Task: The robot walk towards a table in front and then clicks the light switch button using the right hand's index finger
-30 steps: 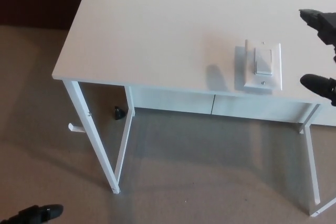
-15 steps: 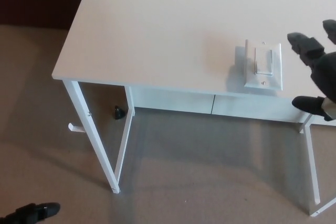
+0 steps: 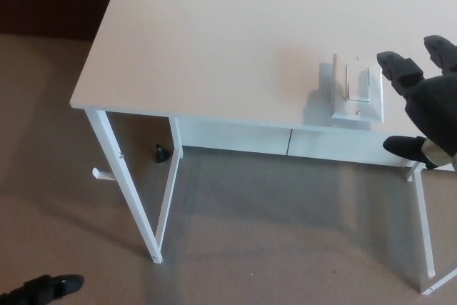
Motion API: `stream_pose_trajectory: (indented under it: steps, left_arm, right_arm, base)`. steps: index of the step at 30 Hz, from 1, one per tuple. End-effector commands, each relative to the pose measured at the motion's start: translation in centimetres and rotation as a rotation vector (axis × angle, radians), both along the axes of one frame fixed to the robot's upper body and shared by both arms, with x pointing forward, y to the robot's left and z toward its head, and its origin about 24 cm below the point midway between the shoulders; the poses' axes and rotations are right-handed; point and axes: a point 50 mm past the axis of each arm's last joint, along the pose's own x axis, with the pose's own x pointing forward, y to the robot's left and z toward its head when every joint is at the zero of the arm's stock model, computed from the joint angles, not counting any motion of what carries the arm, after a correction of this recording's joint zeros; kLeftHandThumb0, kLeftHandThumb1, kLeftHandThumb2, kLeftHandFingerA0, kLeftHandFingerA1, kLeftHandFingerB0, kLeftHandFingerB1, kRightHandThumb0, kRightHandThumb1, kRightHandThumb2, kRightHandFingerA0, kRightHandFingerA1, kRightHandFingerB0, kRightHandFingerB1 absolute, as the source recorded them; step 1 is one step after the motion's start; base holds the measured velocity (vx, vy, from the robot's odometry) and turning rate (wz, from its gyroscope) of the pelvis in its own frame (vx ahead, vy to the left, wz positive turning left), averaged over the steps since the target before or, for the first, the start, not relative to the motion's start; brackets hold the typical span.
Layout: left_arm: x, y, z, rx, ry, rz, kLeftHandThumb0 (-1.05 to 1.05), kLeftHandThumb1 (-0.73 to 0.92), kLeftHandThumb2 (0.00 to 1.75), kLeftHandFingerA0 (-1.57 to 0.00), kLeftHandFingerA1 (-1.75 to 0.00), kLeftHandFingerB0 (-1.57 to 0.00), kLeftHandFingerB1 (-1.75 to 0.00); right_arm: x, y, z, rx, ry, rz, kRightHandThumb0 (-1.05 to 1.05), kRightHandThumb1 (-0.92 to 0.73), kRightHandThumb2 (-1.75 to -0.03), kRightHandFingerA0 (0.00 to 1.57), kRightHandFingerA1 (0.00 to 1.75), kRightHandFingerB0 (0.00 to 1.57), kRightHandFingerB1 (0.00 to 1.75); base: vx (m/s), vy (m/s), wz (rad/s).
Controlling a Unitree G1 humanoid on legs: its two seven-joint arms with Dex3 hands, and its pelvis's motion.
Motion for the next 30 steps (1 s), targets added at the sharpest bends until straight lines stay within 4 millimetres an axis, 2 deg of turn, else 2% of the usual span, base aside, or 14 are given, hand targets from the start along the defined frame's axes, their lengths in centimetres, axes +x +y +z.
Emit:
stream_pose_trajectory:
  steps: [1,6,16,22,30]
  left_arm:
    - [0.0,0.5,0.3,0.037,0.001,-0.012,-0.21,0.61,0.58,-0.44,-0.41,-0.39,-0.39]
    - [-0.1,0.4,0.3,0.030,-0.002,-0.015,-0.20,0.61,0.58,-0.44,-0.42,-0.39,-0.39]
    - [0.1,0.5,0.4,0.050,-0.010,-0.037,-0.21,0.61,0.58,-0.45,-0.41,-0.40,-0.39]
    - [0.5,0.4,0.5,0.040,-0.016,-0.044,-0.21,0.61,0.58,-0.43,-0.41,-0.40,-0.39]
    - [0.8,0.4,0.5,0.033,-0.021,-0.041,-0.20,0.61,0.58,-0.46,-0.42,-0.39,-0.39]
  right_arm:
    - [0.2,0.0,-0.1,-0.002,0.020,-0.025,-0.86,-0.64,-0.94,0.00,0.04,0.04,0.12]
    - [0.5,0.2,-0.6,0.007,0.033,-0.025,-0.83,-0.62,-0.92,0.00,0.06,0.05,0.16]
    - [1.1,0.2,-1.4,0.020,0.076,-0.043,-0.88,-0.64,-0.92,0.00,0.00,0.07,0.12]
    - [1.3,0.0,-1.6,0.014,0.081,-0.053,-0.84,-0.62,-0.92,0.00,0.04,0.06,0.16]
    - [1.4,0.4,-1.8,0.007,0.082,-0.037,-0.85,-0.63,-0.92,0.00,0.01,0.03,0.09]
  base:
    - [0.00,0.000,0.00]
    - [0.00,0.000,0.00]
    - [0.00,0.000,0.00]
    - [0.00,0.000,0.00]
    - [0.00,0.000,0.00]
